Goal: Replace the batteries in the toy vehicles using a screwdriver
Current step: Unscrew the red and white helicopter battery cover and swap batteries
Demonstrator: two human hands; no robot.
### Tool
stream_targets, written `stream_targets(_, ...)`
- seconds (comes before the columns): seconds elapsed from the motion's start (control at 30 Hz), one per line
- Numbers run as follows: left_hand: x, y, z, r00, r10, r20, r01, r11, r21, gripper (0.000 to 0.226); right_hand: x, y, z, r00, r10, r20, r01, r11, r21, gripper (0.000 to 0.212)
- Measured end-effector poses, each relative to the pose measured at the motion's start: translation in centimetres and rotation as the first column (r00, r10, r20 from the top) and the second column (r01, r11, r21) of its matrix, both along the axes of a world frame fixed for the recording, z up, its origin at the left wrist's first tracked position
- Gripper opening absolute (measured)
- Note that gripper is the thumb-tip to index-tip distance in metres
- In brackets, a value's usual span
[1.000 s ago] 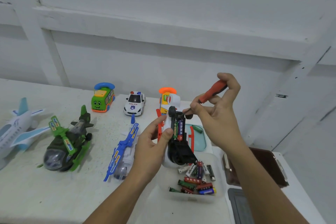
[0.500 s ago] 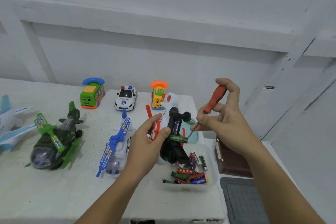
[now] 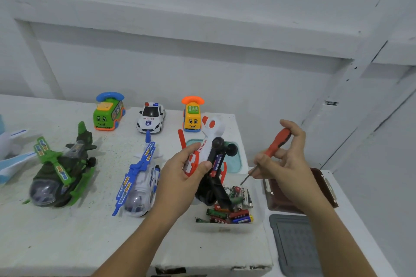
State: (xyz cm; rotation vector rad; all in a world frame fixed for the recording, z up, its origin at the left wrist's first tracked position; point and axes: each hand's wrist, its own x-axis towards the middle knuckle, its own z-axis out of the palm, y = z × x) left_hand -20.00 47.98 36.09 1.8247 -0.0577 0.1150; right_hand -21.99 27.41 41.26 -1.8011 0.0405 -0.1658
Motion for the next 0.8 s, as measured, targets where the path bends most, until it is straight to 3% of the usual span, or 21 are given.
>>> stream_targets(0.1,-0.1,0.1,-0.3,0.999,0.033,0.004,-0.032,0.998,-0.05,0.041,-0.7,1.0,-0.7,0.987,-0.121,0.109,0.094,0.97,0.225,0.089)
stream_targets(0.2,-0.3,0.2,-0.5,0.998,0.067,0.009,-0.066,0.996,-0.068,0.039,-2.0,3.0,-1.3,0.95,-0.178,0.256,0.092,0.945,0.314,0.072)
stream_targets(0.37,-0.2,0.6,-1.1,0.991,0.134,0.012,-0.132,0.985,-0.112,0.036,-3.6,5.9,-3.4,0.832,-0.131,0.539,0.026,0.98,0.197,0.057)
stream_targets(0.6,-0.4,0.6,-1.1,0.982,0.19,0.012,-0.185,0.967,-0.175,0.047,-3.4,6.9,-5.1,0.737,-0.009,0.675,-0.026,0.999,0.043,0.058)
stream_targets(0.8,-0.2,0.7,-1.2,0.973,0.228,-0.021,-0.227,0.951,-0.211,0.034,-3.4,6.9,-5.9,0.709,0.026,0.705,0.007,0.999,-0.044,0.01)
